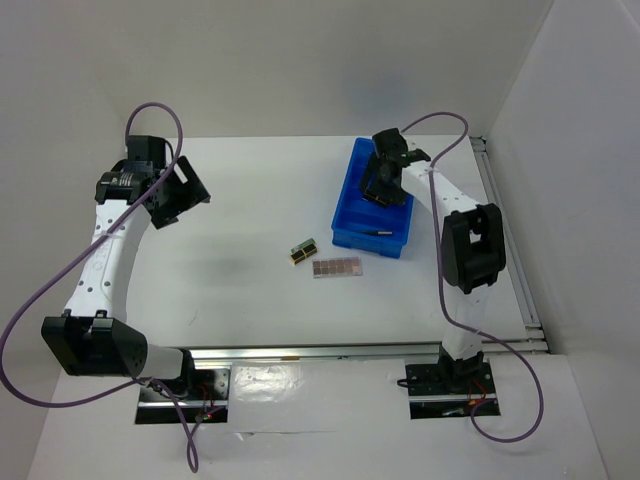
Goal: Organize the makeup
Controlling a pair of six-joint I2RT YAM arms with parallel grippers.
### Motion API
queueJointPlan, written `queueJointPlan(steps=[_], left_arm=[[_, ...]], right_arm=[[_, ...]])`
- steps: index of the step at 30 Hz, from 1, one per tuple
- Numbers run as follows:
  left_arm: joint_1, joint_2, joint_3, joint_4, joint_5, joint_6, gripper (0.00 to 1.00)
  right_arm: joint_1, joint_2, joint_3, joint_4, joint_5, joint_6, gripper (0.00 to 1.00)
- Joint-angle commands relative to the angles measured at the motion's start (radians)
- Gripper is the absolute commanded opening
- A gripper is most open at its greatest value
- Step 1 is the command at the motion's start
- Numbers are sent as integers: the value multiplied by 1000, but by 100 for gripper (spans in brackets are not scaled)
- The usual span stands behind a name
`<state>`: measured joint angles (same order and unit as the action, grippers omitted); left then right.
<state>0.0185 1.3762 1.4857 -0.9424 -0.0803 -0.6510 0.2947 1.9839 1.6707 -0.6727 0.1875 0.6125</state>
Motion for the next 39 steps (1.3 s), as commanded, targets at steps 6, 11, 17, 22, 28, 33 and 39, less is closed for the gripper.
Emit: queueJointPlan(steps=[6, 11, 17, 22, 28, 33, 39], left_arm=[[6, -5, 28, 7, 2, 22, 95], [6, -14, 28, 7, 2, 22, 95], [6, -14, 28, 7, 2, 22, 95], [6, -14, 28, 7, 2, 22, 95], [6, -14, 28, 7, 2, 22, 95], [6, -14, 28, 7, 11, 22, 95], [6, -23, 28, 16, 11, 22, 95]], right_arm=[[3, 64, 55, 16, 10, -23, 74], [3, 64, 67, 25, 10, -36, 87], [12, 73, 113, 16, 1, -66, 91], [37, 47, 147, 7, 12, -102, 85], [234, -49, 85, 112, 14, -293, 77], [403, -33, 70, 104, -94, -488, 85], [495, 98, 142, -13, -140, -540, 96]])
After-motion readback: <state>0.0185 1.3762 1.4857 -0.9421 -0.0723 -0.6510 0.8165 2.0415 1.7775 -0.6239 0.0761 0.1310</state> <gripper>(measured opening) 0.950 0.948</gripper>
